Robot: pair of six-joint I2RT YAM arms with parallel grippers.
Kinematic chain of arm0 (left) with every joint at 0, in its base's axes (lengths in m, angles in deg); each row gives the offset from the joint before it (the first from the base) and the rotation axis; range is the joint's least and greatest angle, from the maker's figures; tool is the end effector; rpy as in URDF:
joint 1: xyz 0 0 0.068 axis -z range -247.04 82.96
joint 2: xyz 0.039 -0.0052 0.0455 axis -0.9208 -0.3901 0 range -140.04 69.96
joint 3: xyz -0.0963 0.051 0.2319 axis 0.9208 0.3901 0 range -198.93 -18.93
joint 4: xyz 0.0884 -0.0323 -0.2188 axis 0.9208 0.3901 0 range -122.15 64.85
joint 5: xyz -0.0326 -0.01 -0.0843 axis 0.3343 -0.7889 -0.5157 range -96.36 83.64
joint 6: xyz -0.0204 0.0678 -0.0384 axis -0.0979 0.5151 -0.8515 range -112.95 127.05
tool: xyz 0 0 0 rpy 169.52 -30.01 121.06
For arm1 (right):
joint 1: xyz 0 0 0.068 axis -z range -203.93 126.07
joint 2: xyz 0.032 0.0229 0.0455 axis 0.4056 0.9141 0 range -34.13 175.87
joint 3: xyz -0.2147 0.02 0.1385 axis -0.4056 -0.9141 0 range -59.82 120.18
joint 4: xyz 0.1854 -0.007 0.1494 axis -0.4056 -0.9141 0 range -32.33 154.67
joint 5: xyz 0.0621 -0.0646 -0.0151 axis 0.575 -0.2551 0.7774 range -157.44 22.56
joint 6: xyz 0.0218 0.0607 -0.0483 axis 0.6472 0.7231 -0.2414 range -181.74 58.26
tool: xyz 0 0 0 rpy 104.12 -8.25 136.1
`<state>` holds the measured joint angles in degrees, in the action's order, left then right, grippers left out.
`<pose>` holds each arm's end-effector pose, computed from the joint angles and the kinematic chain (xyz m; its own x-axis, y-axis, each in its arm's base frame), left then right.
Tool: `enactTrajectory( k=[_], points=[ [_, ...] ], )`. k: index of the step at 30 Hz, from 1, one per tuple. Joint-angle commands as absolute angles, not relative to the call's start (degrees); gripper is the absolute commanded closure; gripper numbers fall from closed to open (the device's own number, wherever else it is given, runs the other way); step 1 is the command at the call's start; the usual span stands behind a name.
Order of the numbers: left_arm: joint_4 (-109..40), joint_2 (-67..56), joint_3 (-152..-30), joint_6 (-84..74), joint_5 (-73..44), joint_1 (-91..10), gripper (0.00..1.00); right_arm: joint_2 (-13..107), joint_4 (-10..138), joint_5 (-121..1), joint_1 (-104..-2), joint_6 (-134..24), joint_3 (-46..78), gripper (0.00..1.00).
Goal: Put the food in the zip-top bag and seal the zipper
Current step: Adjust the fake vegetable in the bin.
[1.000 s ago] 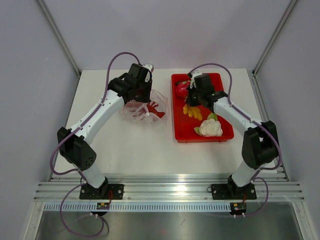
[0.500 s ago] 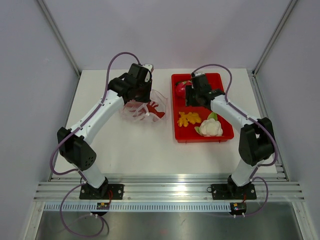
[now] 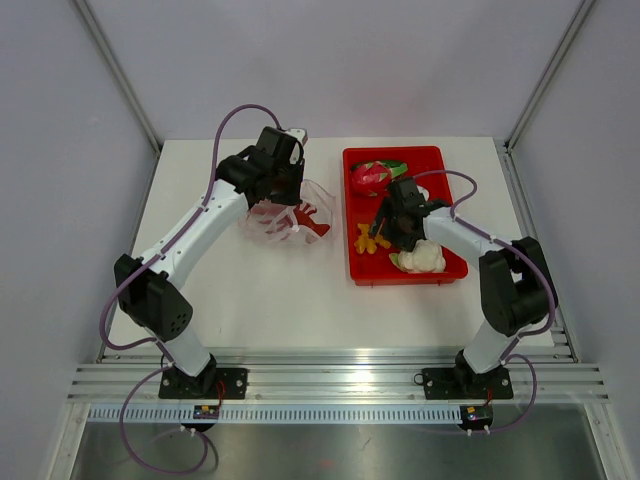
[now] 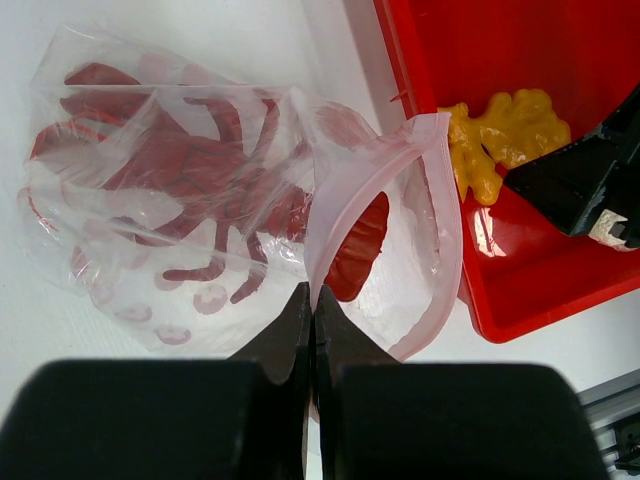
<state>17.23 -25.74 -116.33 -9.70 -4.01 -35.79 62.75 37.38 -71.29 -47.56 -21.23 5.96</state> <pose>0.3087 -0.1840 0.3194 -0.7479 0.1170 -0.6534 0.2915 0.9422 -0.1650 0.3171 0.1337 0.1740 -0.8320 0.3433 -0.4358 0.2272 0.9275 0.2969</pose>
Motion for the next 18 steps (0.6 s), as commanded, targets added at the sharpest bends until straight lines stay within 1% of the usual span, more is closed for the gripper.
enactTrajectory(
  k=[1, 4, 7, 10, 12, 13, 15, 18],
  points=[
    [14.69, -24.69, -117.54, -9.21, -4.43, -36.10, 1.00, 63.43, 37.51, -71.91, -48.35, -15.51, 5.84, 0.23],
    [14.78, -24.52, -117.54, -9.03, -4.25, -36.10, 1.00, 62.11, 35.84, -75.16, -49.67, -16.12, 5.93, 0.23],
    [14.87, -24.69, -117.54, -8.68, -4.17, -36.10, 1.00, 59.57, 33.65, -75.17, -51.52, -19.80, 6.62, 0.23],
    [15.13, -25.22, -117.63, -8.24, -3.64, -36.10, 1.00, 59.03, 26.97, -78.86, -53.37, -22.36, 9.35, 0.21],
    [15.05, -25.57, -117.63, -8.33, -3.64, -36.10, 1.00, 59.03, 27.39, -77.20, -53.37, -21.58, 8.30, 0.18],
    [14.87, -25.66, -117.63, -8.42, -3.73, -36.10, 1.00, 59.03, 28.45, -75.89, -53.37, -20.79, 7.25, 0.11],
    [14.87, -25.75, -117.54, -8.51, -3.99, -36.10, 1.00, 60.08, 32.12, -71.77, -53.37, -18.33, 4.53, 0.10],
    [15.22, -25.57, -117.36, -8.16, -3.90, -36.10, 1.00, 62.62, 35.56, -69.81, -53.37, -15.69, 2.24, 0.11]
  ],
)
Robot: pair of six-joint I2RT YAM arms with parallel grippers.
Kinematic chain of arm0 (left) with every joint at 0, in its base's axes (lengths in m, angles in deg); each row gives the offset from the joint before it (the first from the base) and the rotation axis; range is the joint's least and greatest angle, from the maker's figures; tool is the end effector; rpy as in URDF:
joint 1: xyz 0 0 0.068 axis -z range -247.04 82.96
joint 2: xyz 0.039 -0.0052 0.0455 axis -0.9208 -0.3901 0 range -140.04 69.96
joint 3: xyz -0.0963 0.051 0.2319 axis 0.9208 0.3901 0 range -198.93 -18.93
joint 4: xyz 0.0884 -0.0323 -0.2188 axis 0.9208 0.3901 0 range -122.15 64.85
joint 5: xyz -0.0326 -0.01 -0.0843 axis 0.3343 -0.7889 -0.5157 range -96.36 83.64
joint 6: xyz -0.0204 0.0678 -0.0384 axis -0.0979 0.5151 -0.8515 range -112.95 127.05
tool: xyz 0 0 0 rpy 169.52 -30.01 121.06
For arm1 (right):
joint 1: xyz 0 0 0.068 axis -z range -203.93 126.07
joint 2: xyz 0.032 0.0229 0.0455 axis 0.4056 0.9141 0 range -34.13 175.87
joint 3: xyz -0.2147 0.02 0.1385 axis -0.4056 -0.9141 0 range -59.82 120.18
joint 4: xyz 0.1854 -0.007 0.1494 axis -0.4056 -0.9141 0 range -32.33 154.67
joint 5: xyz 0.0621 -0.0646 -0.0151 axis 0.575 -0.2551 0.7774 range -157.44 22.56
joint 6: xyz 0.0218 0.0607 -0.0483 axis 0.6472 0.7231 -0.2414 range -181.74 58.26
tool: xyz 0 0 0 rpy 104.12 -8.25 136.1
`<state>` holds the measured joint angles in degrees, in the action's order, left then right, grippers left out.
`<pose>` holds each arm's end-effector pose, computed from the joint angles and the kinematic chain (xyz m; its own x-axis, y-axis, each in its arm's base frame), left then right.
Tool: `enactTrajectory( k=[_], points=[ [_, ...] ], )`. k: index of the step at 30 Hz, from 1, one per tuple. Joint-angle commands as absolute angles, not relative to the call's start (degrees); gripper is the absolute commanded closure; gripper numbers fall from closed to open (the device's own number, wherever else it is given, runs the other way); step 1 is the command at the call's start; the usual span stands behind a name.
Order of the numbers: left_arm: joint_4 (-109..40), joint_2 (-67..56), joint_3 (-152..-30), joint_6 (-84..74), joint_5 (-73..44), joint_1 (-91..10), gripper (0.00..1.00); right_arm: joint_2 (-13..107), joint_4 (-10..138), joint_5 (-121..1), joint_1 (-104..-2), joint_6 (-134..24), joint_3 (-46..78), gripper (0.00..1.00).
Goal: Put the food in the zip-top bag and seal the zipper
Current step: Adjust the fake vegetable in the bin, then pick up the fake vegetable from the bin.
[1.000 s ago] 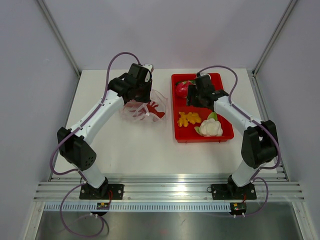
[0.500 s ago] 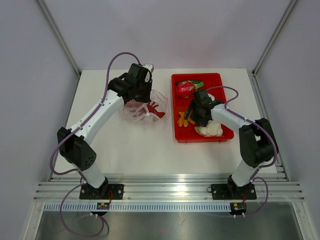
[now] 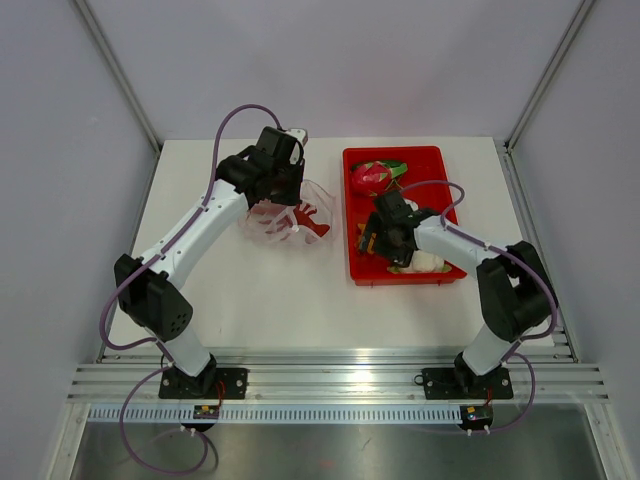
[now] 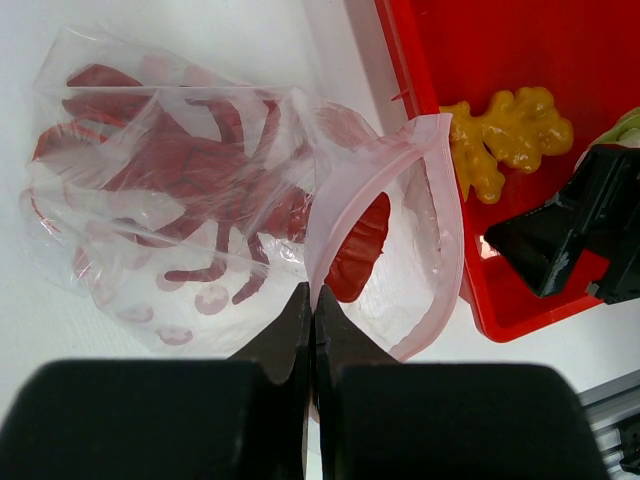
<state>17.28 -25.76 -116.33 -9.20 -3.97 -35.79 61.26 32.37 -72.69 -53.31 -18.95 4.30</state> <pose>0.3087 -0.1840 0.3192 -0.7459 0.1256 -0.6541 0.2975 0.9415 -0.1585 0.2873 0.1545 0.1679 -0.8804 0.2805 -0.3825 0.1975 0.9499 0.2421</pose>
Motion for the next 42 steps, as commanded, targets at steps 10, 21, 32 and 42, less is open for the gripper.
enactTrajectory(
  k=[10, 21, 32, 42],
  points=[
    [14.43, -25.13, -116.22, -8.42, -4.96, -36.10, 1.00, 63.95, 44.27, -77.11, -52.32, -16.30, 1.88, 0.18],
    [14.34, -24.08, -115.26, -7.98, -5.22, -36.10, 1.00, 71.43, 42.69, -89.92, -52.05, -23.32, 7.69, 0.68],
    [13.90, -25.48, -117.10, -8.94, -6.01, -36.10, 1.00, 55.72, 45.77, -88.19, -52.14, -32.91, 4.61, 1.00],
    [14.69, -27.24, -119.91, -9.03, -7.68, -36.01, 1.00, 41.46, 35.50, -70.88, -55.38, -38.36, 7.15, 1.00]
  ],
)
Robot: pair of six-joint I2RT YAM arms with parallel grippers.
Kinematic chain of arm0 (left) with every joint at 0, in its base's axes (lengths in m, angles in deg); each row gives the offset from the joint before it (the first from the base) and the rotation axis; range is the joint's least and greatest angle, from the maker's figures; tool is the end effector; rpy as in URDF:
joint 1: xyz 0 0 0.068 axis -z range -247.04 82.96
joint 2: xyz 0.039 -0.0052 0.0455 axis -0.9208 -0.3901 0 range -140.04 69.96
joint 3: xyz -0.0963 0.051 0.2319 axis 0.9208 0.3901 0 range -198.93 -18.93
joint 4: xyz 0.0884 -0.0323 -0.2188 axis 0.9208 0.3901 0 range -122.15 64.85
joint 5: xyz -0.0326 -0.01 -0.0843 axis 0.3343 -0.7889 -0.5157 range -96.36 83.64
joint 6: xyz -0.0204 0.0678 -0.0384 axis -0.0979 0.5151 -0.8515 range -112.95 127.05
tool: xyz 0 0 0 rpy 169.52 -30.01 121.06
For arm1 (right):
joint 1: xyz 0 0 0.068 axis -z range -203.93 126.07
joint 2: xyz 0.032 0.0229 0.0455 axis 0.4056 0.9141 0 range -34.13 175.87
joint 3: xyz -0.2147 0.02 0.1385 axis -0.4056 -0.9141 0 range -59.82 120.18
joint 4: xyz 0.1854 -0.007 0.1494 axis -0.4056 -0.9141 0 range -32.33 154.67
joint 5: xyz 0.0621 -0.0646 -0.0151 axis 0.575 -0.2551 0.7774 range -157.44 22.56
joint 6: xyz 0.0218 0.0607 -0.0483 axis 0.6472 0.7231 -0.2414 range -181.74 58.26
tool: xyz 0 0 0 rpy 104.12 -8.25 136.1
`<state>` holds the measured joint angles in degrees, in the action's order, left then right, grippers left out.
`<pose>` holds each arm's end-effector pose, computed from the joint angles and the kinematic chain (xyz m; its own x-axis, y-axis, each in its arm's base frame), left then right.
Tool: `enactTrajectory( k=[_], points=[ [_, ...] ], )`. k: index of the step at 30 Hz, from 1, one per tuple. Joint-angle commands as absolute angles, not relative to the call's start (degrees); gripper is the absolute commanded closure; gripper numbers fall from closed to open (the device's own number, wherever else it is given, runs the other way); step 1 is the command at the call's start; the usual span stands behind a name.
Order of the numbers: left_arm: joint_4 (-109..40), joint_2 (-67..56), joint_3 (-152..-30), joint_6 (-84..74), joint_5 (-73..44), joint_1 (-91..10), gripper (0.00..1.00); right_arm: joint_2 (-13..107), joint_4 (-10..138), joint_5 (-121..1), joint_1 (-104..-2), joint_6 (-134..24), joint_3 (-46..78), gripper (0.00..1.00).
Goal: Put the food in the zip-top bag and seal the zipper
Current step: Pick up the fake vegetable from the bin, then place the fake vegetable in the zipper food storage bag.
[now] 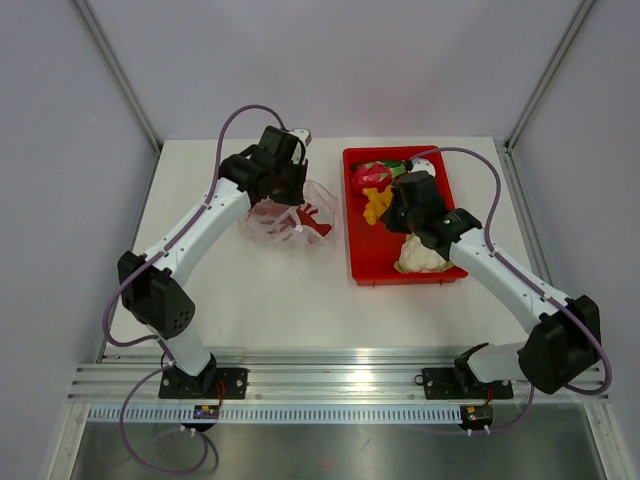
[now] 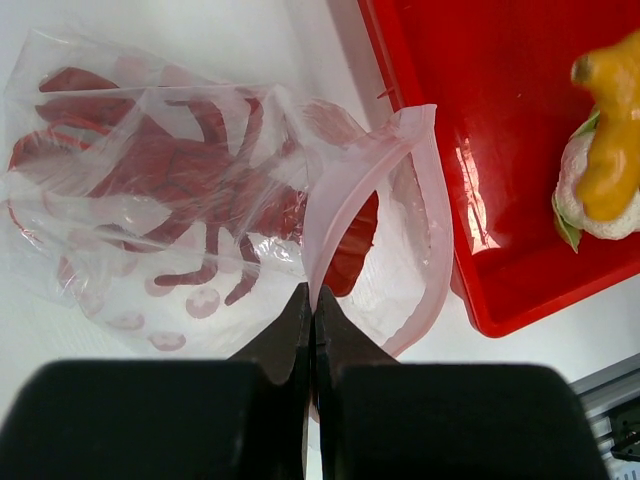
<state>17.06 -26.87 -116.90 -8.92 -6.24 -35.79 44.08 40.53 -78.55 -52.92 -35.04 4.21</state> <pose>0.3114 -0.1888 0.3160 -0.7539 0.1356 -0.6428 0.3226 0.9288 -0.1824 0.2769 0.1381 0.2711 -0.6387 0.1500 -0.7547 -0.0631 0.9673 0.2457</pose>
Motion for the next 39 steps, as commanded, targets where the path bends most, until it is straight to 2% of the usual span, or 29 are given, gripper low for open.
enactTrajectory(
  k=[1, 8, 20, 39],
  points=[
    [14.61, -27.24, -119.91, -9.03, -7.68, -36.10, 1.00, 41.37, 34.44, -68.69, -55.83, -38.71, 8.90, 1.00],
    [14.25, -27.33, -118.86, -9.03, -8.03, -36.10, 1.00, 41.90, 31.96, -54.45, -57.94, -34.68, 11.38, 1.00],
    [13.47, -25.93, -116.76, -9.03, -8.91, -36.10, 1.00, 49.80, 36.62, -46.61, -60.66, -27.64, 16.38, 1.00],
    [11.35, -20.48, -110.16, -6.57, -11.29, -36.10, 1.00, 63.34, 38.39, -49.67, -60.40, -18.59, 23.15, 1.00]
  ],
)
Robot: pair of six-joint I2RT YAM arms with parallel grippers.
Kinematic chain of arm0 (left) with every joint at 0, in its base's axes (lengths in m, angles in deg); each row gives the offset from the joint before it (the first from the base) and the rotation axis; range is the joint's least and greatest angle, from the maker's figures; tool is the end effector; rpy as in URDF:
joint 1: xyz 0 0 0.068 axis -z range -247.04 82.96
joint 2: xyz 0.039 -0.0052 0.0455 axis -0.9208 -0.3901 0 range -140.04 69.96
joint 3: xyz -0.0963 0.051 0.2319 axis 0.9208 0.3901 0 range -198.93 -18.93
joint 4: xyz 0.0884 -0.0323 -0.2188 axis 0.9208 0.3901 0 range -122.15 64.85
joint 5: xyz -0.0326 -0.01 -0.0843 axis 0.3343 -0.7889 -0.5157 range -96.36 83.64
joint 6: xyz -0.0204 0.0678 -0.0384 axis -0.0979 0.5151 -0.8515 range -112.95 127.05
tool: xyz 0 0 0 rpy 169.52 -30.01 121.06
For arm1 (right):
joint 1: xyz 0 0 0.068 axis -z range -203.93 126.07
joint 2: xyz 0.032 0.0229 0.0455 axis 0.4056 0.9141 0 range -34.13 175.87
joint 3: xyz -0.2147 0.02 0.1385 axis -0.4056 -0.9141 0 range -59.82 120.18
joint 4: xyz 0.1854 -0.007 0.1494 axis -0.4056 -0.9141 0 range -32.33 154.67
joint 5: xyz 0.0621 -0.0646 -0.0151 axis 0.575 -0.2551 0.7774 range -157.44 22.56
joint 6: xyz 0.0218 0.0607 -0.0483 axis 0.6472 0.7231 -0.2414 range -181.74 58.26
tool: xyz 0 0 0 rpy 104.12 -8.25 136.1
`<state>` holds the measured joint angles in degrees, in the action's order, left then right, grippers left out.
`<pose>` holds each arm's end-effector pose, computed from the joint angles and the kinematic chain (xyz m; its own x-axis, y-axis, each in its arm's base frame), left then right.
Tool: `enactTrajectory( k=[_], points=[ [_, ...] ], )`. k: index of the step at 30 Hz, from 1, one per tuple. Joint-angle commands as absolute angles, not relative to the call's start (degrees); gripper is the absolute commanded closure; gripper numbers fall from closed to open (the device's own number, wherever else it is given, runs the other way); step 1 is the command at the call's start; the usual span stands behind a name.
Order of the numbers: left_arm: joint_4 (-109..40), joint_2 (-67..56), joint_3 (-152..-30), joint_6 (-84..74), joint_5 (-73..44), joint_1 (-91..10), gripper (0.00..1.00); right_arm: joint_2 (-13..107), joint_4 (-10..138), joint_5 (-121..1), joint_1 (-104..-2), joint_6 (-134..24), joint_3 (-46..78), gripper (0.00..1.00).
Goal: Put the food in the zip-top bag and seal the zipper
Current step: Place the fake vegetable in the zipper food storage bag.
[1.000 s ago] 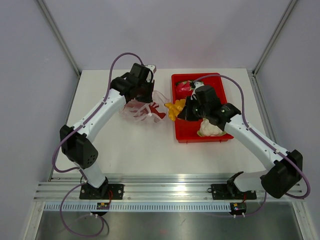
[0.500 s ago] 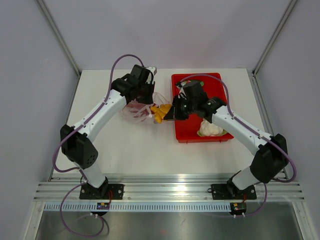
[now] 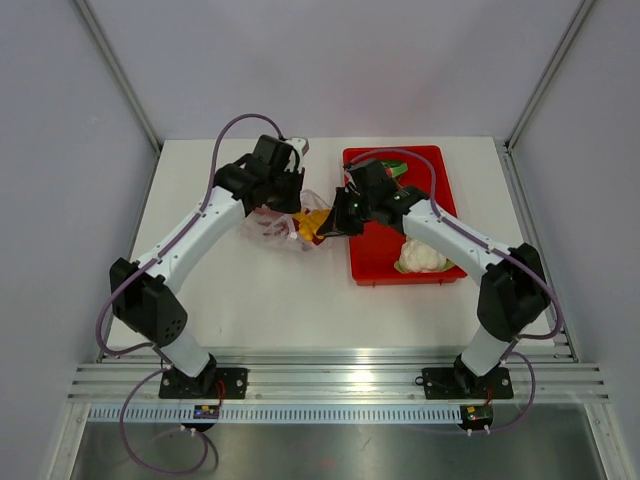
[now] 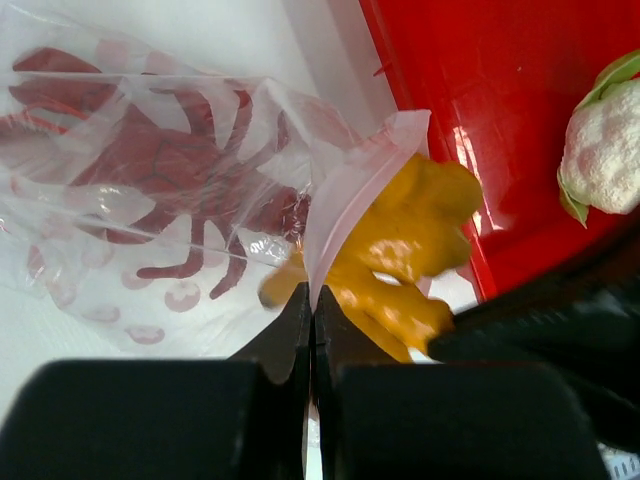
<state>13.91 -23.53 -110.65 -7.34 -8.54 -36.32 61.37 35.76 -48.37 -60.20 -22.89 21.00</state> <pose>0.3023 -0.1828 0.3065 -0.7495 0.1565 -0.6432 0.3573 0.9136 -0.1942 0.2872 0.2390 0.2650 -0.9033 0.0725 -0.4229 -0.2354 0.7403 0.6297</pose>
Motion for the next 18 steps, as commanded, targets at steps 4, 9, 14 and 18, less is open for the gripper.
enactTrajectory(
  k=[4, 9, 14, 18],
  points=[
    [10.92, -20.04, -109.72, -6.22, -12.34, -36.10, 1.00, 65.44, 38.13, -56.34, -60.31, -16.39, 23.41, 1.00],
    [10.21, -19.60, -108.40, -5.78, -14.97, -36.10, 1.00, 67.73, 37.51, -57.77, -60.49, -14.89, 27.88, 1.00],
    [9.68, -20.03, -107.35, -5.96, -15.41, -36.10, 1.00, 67.21, 38.56, -57.33, -61.89, -14.80, 31.06, 1.00],
    [9.60, -20.39, -107.61, -6.05, -16.12, -36.01, 1.00, 68.87, 38.39, -57.33, -63.21, -14.89, 33.34, 1.00]
  ],
)
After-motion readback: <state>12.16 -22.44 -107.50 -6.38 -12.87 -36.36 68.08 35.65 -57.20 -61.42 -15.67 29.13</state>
